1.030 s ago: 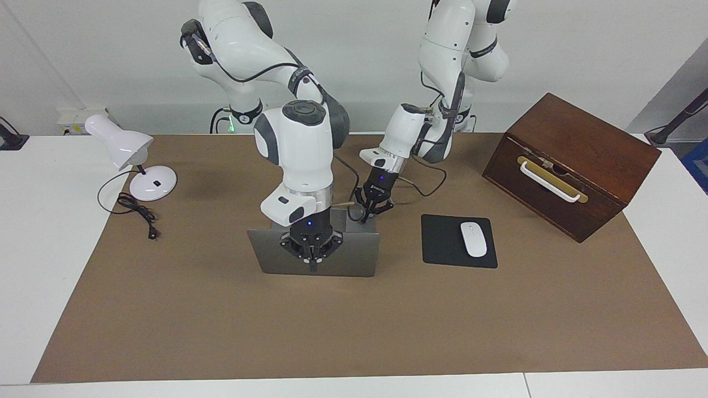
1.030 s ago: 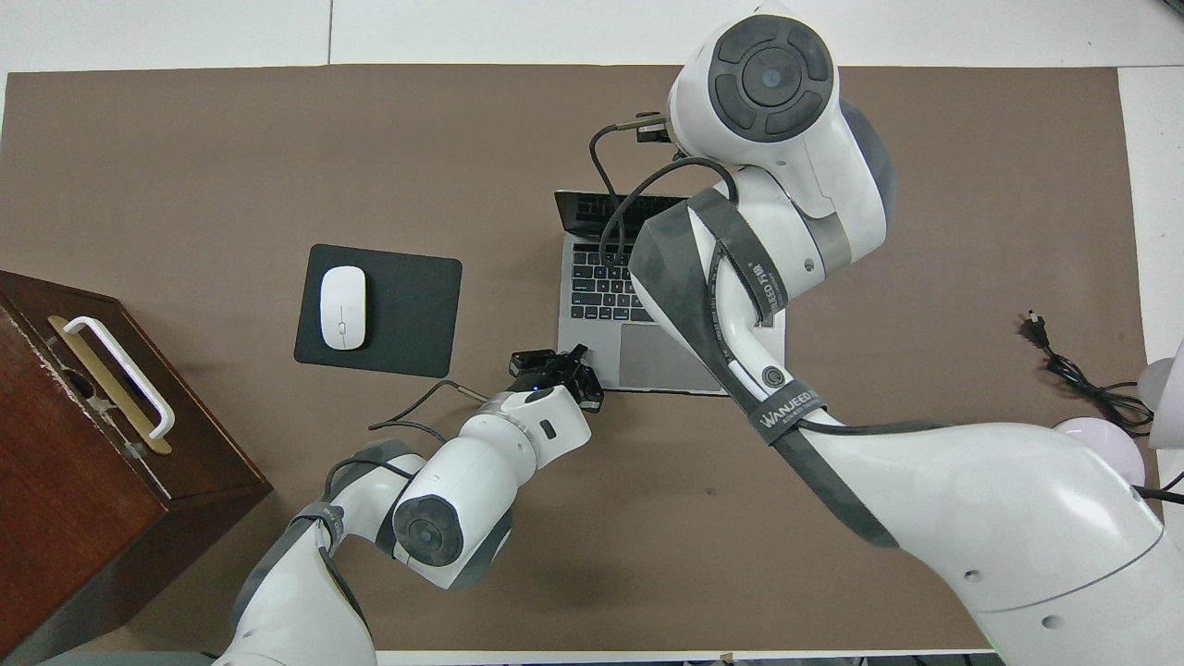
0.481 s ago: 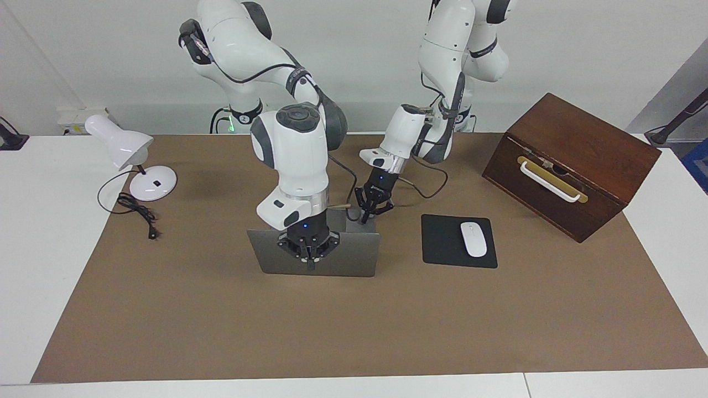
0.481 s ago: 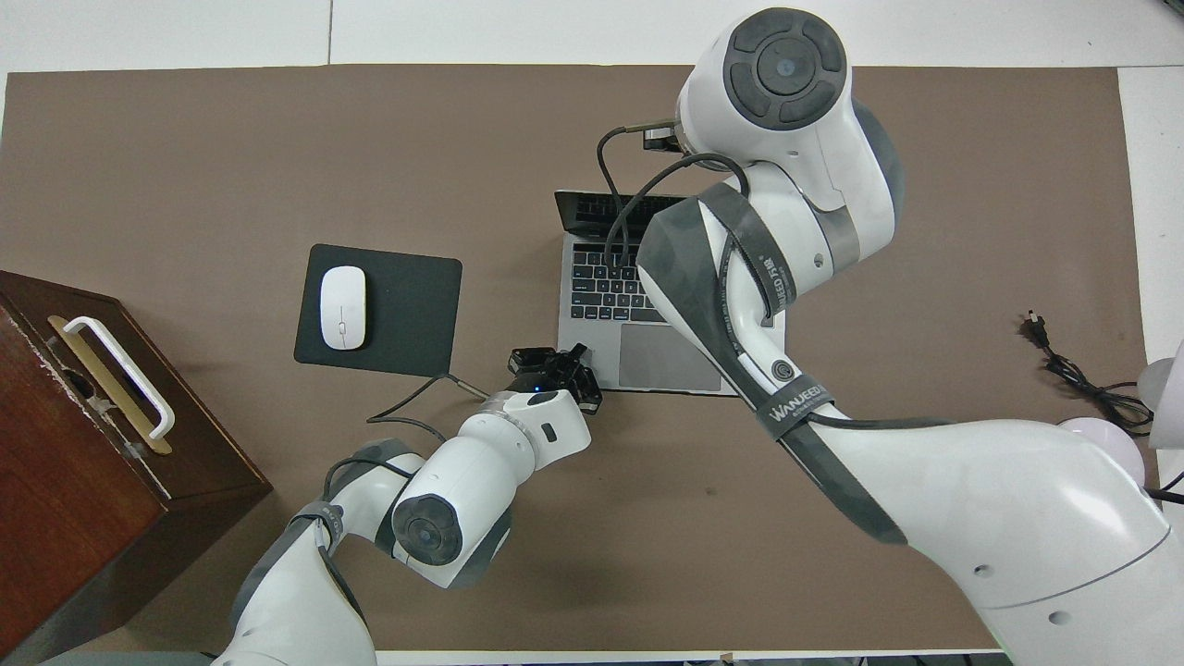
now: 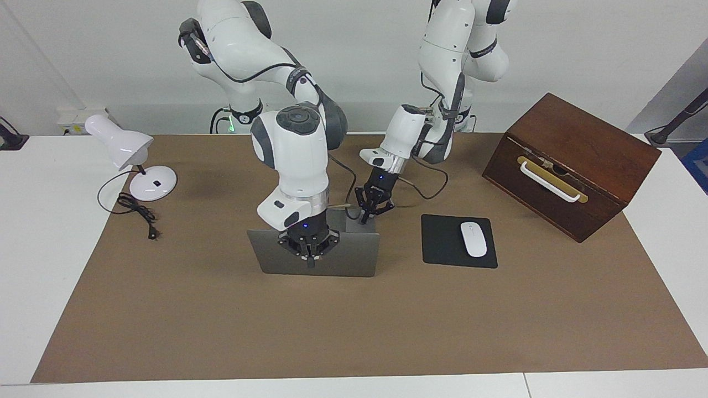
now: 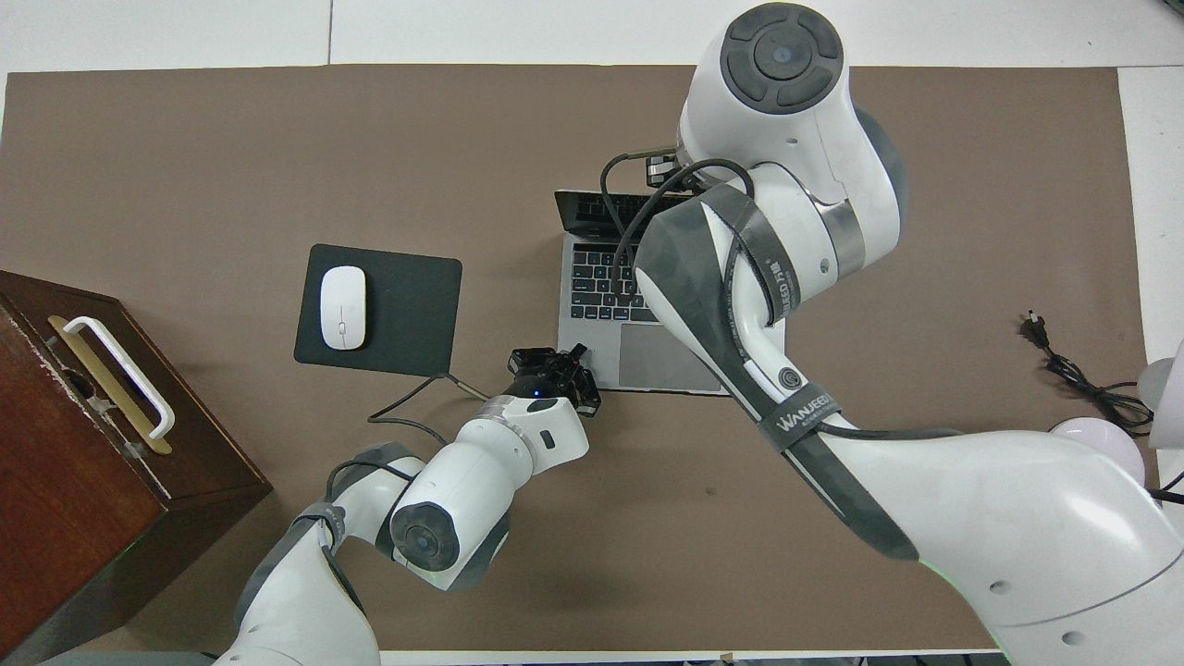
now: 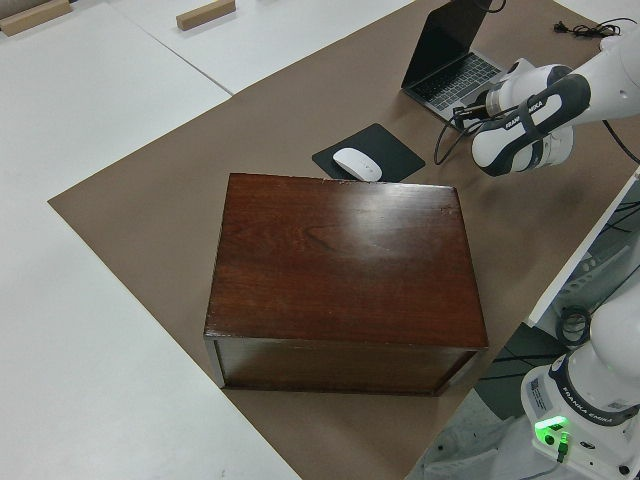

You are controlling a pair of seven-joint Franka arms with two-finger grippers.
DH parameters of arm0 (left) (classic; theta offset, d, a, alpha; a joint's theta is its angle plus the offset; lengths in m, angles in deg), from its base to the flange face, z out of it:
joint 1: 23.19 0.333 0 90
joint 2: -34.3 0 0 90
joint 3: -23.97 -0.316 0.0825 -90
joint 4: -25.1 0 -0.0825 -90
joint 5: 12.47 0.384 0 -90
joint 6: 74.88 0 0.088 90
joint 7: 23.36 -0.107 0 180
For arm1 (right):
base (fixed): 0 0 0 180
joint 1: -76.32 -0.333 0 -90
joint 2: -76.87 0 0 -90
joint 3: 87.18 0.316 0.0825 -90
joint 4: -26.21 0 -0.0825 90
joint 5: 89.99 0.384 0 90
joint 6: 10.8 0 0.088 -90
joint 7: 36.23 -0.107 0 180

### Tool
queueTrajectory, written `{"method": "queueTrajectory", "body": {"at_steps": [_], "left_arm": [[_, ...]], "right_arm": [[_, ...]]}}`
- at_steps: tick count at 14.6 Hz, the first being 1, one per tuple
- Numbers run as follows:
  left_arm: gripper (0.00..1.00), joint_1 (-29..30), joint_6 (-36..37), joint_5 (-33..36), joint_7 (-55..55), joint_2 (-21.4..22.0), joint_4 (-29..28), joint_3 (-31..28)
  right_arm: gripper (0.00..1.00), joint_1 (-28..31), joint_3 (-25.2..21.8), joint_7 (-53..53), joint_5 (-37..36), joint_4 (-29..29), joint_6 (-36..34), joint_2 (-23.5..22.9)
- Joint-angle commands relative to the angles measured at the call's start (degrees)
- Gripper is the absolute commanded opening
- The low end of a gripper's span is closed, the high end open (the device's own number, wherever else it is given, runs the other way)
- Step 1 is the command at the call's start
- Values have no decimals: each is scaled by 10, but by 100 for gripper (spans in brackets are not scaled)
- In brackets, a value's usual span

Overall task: Close laptop with both arms
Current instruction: 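Push the laptop lid down toward the keyboard with the right gripper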

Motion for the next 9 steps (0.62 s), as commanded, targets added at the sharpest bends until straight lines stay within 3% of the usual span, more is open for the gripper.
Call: {"method": "queueTrajectory", "body": {"at_steps": [1,5,9], "left_arm": [[0,5,-5,0,-14,-32,-6,-9],[0,11,-3,1,-14,-33,-12,-9],[0,13,-3,1,-18,-33,-17,-9]], "right_arm": [[0,14,9,14,54,24,-37,27],[0,23,12,24,57,46,-52,37],[0,36,12,34,79,143,28,70]]}}
